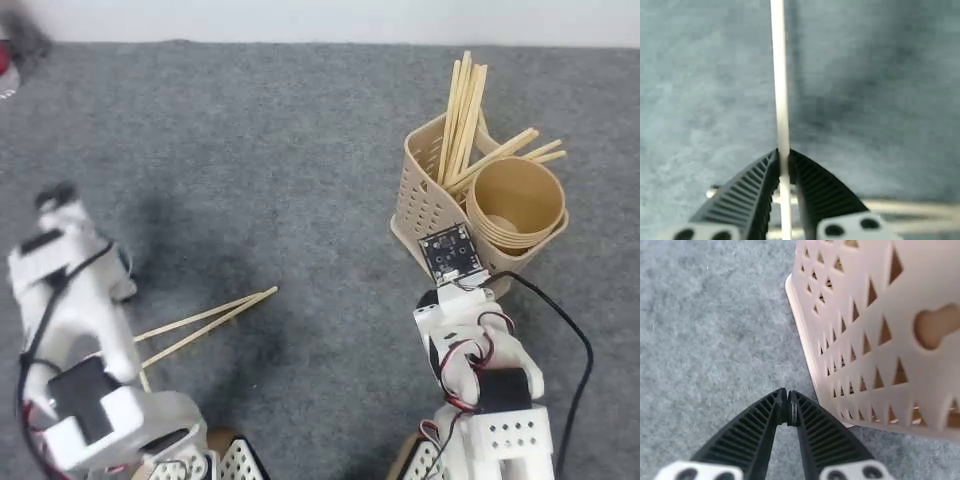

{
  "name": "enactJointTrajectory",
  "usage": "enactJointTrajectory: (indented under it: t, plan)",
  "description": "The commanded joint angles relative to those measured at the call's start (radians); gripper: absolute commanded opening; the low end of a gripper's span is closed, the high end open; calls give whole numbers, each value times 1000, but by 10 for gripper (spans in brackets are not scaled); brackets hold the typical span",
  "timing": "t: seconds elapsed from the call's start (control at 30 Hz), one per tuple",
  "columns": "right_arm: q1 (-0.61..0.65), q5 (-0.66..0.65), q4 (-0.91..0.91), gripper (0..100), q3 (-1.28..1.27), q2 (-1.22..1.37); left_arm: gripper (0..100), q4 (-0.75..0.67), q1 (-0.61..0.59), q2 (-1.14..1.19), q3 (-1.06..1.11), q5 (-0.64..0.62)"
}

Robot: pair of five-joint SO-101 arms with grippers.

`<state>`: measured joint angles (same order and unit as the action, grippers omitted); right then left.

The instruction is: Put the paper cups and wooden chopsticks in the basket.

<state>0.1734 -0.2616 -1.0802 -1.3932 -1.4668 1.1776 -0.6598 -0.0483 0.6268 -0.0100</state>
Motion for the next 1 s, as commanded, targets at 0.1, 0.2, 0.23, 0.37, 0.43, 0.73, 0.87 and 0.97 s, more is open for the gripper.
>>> enactJointTrajectory:
  t: [0.1,0.2,0.23,0.37,0.43,0.73,0.87,0.97]
  plan:
    - [-10,15,18,8,18,-13,12,522,287,-121,-739,69]
    - [-10,17,13,8,32,-13,12,531,374,-140,-1029,74]
    - [-10,17,5,8,43,-13,12,532,408,-140,-1116,74]
    - [-10,17,-21,8,87,-15,13,559,562,-144,-1346,66]
    - [-16,17,-22,8,103,-42,13,572,638,-150,-1408,20]
    - [-283,58,-202,7,384,-352,13,301,930,-166,-1509,-387]
    - [-453,41,-140,7,318,-305,13,78,996,-133,-1394,-408]
    - [-549,51,-71,7,213,-331,13,-78,1036,-109,-1274,-404]
